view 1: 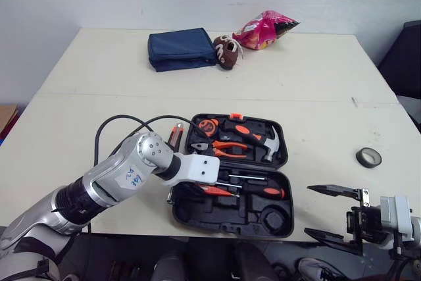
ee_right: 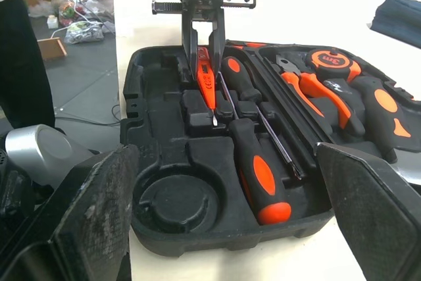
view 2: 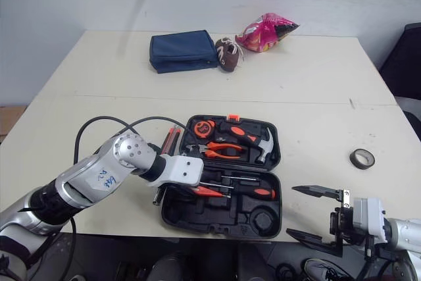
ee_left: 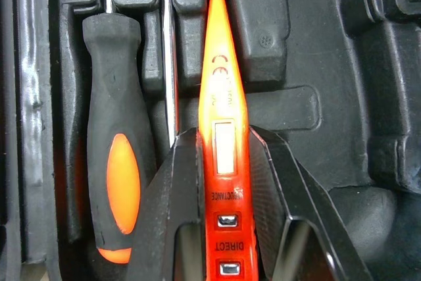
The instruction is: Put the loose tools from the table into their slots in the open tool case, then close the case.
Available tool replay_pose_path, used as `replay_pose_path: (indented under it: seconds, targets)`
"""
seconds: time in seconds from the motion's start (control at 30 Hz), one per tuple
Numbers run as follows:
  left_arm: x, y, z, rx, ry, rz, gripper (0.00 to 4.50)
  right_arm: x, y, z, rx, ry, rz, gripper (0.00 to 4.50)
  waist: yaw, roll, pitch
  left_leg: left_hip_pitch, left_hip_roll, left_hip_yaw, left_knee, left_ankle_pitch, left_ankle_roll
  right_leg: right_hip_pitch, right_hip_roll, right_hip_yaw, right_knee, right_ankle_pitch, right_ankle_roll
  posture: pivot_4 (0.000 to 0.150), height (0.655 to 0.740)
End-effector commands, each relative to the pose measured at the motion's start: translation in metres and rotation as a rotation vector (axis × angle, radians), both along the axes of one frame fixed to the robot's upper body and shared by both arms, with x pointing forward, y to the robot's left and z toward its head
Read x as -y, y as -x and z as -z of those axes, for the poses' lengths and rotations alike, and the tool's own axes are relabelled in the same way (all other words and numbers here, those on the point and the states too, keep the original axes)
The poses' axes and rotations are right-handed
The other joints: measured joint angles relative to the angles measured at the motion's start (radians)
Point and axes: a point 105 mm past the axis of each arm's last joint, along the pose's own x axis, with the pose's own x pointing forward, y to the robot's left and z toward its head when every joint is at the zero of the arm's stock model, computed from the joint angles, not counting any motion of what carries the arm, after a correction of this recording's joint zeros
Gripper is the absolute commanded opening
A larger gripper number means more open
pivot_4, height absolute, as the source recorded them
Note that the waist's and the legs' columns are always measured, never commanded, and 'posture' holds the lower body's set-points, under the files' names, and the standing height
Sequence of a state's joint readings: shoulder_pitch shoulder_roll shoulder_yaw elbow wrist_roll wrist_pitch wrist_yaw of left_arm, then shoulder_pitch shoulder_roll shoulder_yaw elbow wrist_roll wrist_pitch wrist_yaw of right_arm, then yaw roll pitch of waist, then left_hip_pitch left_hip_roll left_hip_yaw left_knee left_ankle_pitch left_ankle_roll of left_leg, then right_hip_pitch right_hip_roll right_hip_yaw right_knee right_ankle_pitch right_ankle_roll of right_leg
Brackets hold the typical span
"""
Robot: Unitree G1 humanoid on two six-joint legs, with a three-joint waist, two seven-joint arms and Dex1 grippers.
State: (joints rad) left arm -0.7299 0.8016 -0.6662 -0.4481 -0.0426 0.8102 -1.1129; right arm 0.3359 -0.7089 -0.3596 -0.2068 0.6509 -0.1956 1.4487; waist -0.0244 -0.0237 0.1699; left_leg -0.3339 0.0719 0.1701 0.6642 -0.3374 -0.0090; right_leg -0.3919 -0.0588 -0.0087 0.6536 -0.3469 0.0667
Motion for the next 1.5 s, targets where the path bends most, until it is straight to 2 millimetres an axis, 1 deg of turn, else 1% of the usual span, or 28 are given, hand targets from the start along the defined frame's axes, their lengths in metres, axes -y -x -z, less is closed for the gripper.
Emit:
replay_pose_path:
  seconds: [0.03,0.07,0.13,0.17,0.23,0.27,0.47,0.53,0.6,0.67,0.7,0.73,0.77,0.8,0.87,0.93,0.97,1.0,1.07,1.17,1.27,1.33,1.43,1.47,1.5]
  targets:
    - [-0.011,-0.001,0.011,-0.012,-0.053,-0.036,0.3,-0.001,0.003,-0.007,0.026,-0.004,-0.007,4.5,0.0,0.0,0.0,0.0,0.0,0.0,0.0,0.0,0.0,0.0,0.0,0.0,0.0,0.0,0.0,0.15,0.74]
    - [-0.012,0.0,0.01,-0.012,-0.059,-0.025,0.3,-0.002,0.004,-0.007,0.026,-0.004,-0.008,4.5,0.0,0.0,0.0,0.0,0.0,0.0,0.0,0.0,0.0,0.0,0.0,0.0,0.0,0.0,0.0,0.15,0.74]
    - [-0.007,0.002,0.005,-0.004,-0.03,-0.004,1.33,-0.003,0.003,-0.009,0.026,-0.007,-0.009,4.5,0.0,0.0,0.0,0.0,0.0,0.0,0.0,0.0,0.0,0.0,0.0,0.0,0.0,0.0,0.0,0.15,0.74]
    - [-0.003,0.003,0.0,0.007,-0.006,0.008,1.68,-0.004,0.003,-0.01,0.024,-0.007,-0.01,4.5,-0.002,0.0,0.0,0.0,0.0,0.0,0.0,0.0,0.0,0.0,0.0,0.0,0.0,0.0,0.0,0.15,0.74]
    - [0.003,0.004,-0.008,0.023,0.027,0.023,2.63,-0.005,0.003,-0.012,0.022,-0.008,-0.012,4.5,-0.002,0.0,0.0,0.0,0.0,0.0,0.0,0.0,0.0,0.0,0.0,0.0,0.0,0.0,0.0,0.15,0.74]
    - [0.004,0.005,-0.012,0.024,0.031,0.03,2.92,-0.006,0.003,-0.012,0.019,-0.007,-0.013,4.5,-0.001,0.0,0.0,0.0,0.0,0.0,0.0,0.0,0.0,0.0,0.0,0.0,0.0,0.0,0.0,0.15,0.74]
    - [0.0,0.014,-0.042,0.019,0.041,0.077,2.92,-0.007,0.0,-0.014,0.0,-0.004,-0.022,4.5,0.0,-0.001,0.001,-0.002,0.0,0.0,0.0,0.0,0.0,-0.001,0.0,0.0,0.0,0.0,0.0,0.15,0.74]
    - [-0.002,0.017,-0.05,-0.002,0.075,0.089,2.92,-0.008,-0.001,-0.014,-0.004,-0.005,-0.026,4.5,0.0,-0.001,0.001,-0.002,0.0,-0.001,0.0,0.0,0.0,-0.001,0.0,-0.001,0.0,0.0,0.0,0.15,0.74]
    - [-0.002,0.02,-0.056,-0.038,0.155,0.101,2.92,-0.009,-0.002,-0.015,-0.005,-0.005,-0.027,4.5,-0.001,-0.001,0.001,-0.002,0.0,-0.001,0.0,0.0,0.0,-0.001,0.0,-0.001,0.0,0.0,0.0,0.15,0.74]
    - [0.003,0.017,-0.064,0.009,0.293,0.162,2.92,-0.01,-0.003,-0.014,-0.007,-0.006,-0.027,4.5,-0.002,-0.001,0.0,-0.002,0.0,-0.001,0.0,0.0,0.0,-0.001,0.0,-0.001,0.0,0.0,0.0,0.15,0.74]
    - [0.003,0.014,-0.067,0.015,0.366,0.166,2.92,-0.01,-0.003,-0.014,-0.007,-0.007,-0.023,4.5,-0.001,-0.001,0.001,-0.001,0.0,0.0,0.0,0.0,0.0,-0.001,-0.001,0.0,0.0,0.0,0.0,0.15,0.74]
    - [0.002,0.012,-0.069,0.032,0.445,0.181,2.67,-0.009,-0.004,-0.014,-0.007,-0.008,-0.019,4.5,-0.001,-0.001,0.001,-0.001,0.0,0.0,0.001,0.0,0.0,-0.001,-0.001,-0.001,0.001,0.0,0.0,0.15,0.74]
    - [-0.001,0.011,-0.067,0.055,0.49,0.199,2.37,-0.008,-0.004,-0.013,-0.007,-0.008,-0.016,4.5,-0.001,-0.001,0.001,-0.001,0.0,-0.001,0.001,0.0,0.0,-0.001,-0.001,-0.001,0.001,0.0,0.0,0.15,0.74]
    - [-0.005,0.01,-0.063,0.062,0.497,0.206,2.06,-0.007,-0.004,-0.013,-0.006,-0.008,-0.011,4.5,-0.003,-0.001,0.001,-0.001,0.0,-0.001,0.001,0.0,0.0,-0.001,-0.001,-0.001,0.001,0.0,0.0,0.15,0.74]
    - [-0.01,0.012,-0.056,0.065,0.506,0.236,1.27,-0.006,-0.004,-0.012,-0.005,-0.009,-0.005,4.5,-0.003,-0.001,0.001,-0.001,0.0,0.0,0.001,0.0,0.0,-0.001,-0.001,-0.001,0.001,0.0,0.0,0.15,0.74]
    - [-0.01,0.013,-0.043,0.027,0.593,0.222,0.46,-0.003,-0.003,-0.009,-0.007,-0.009,0.004,4.5,-0.002,-0.001,0.001,-0.001,0.0,0.0,0.0,0.0,0.0,-0.002,-0.001,-0.001,0.001,0.0,0.0,0.15,0.74]
    - [-0.012,0.011,-0.03,-0.002,0.601,0.186,0.03,-0.001,-0.003,-0.007,-0.007,-0.01,0.01,4.5,-0.001,-0.001,0.001,-0.001,0.0,0.0,0.0,0.0,0.0,-0.001,-0.001,-0.001,0.001,0.0,0.0,0.15,0.74]
    - [-0.014,0.01,-0.018,-0.007,0.581,0.168,0.03,0.0,-0.003,-0.006,-0.007,-0.01,0.014,4.5,-0.001,-0.001,0.0,-0.001,0.0,0.0,0.0,0.0,0.001,-0.001,-0.001,-0.001,0.0,0.0,0.001,0.15,0.74]
    - [-0.015,0.009,-0.003,-0.02,0.543,0.146,0.03,0.002,-0.003,-0.004,-0.005,-0.01,0.019,4.5,0.0,-0.001,0.001,-0.001,-0.001,0.0,0.0,-0.001,0.001,0.0,-0.001,-0.001,0.0,0.0,0.001,0.15,0.74]
    - [-0.011,0.005,0.01,-0.041,0.526,0.093,0.03,0.004,-0.002,-0.002,-0.005,-0.009,0.022,4.5,0.001,-0.001,0.001,-0.002,-0.001,0.0,0.0,-0.001,0.002,-0.001,-0.002,-0.001,0.0,0.0,0.001,0.15,0.74]
    - [-0.01,0.002,0.02,-0.043,0.502,0.067,0.03,0.005,-0.002,-0.001,-0.003,-0.008,0.024,4.5,0.0,-0.001,0.001,-0.001,-0.001,0.0,0.0,-0.001,0.002,0.0,-0.002,-0.001,0.0,0.0,0.001,0.15,0.74]
    - [-0.007,0.005,0.027,-0.059,0.492,0.076,0.03,0.007,-0.001,0.001,-0.001,-0.006,0.026,4.5,0.0,-0.001,0.001,-0.001,-0.001,0.0,0.0,-0.001,0.002,0.0,-0.002,-0.002,0.0,0.0,0.001,0.15,0.74]
    - [-0.003,0.002,0.029,-0.058,0.516,0.039,0.03,0.011,0.002,0.003,-0.001,-0.004,0.03,4.5,0.0,-0.001,0.001,-0.001,-0.001,0.0,0.0,-0.001,0.002,0.0,-0.002,-0.002,0.0,0.0,0.001,0.15,0.74]
    - [-0.004,0.001,0.03,-0.063,0.511,0.028,0.03,0.012,0.003,0.004,-0.002,-0.003,0.03,4.5,-0.001,-0.001,0.001,-0.001,-0.001,0.0,0.0,-0.001,0.002,0.0,-0.002,-0.002,0.0,0.0,0.001,0.15,0.74]
    - [-0.007,0.002,0.036,-0.094,0.476,0.014,0.03,0.013,0.004,0.005,-0.002,-0.003,0.031,4.5,-0.001,-0.001,0.001,-0.001,-0.001,0.0,0.0,-0.001,0.002,0.0,-0.002,-0.002,0.0,0.0,0.001,0.15,0.74]
